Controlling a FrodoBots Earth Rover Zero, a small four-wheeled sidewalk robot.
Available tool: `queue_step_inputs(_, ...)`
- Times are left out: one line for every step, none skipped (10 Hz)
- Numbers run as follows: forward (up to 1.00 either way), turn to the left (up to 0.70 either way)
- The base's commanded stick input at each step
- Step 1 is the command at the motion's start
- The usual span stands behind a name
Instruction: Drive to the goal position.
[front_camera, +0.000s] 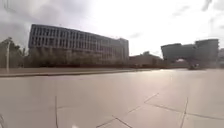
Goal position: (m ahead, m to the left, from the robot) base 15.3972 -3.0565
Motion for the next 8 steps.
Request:
queue_step_inputs(1.0,-0.38)
queue_step_inputs(1.0,-0.38)
queue_step_inputs(1.0,-0.38)
queue_step_inputs(1.0,-0.02)
queue_step_inputs(1.0,0.02)
queue_step_inputs(1.0,0.02)
queue_step_inputs(1.0,0.02)
queue_step_inputs(1.0,0.02)
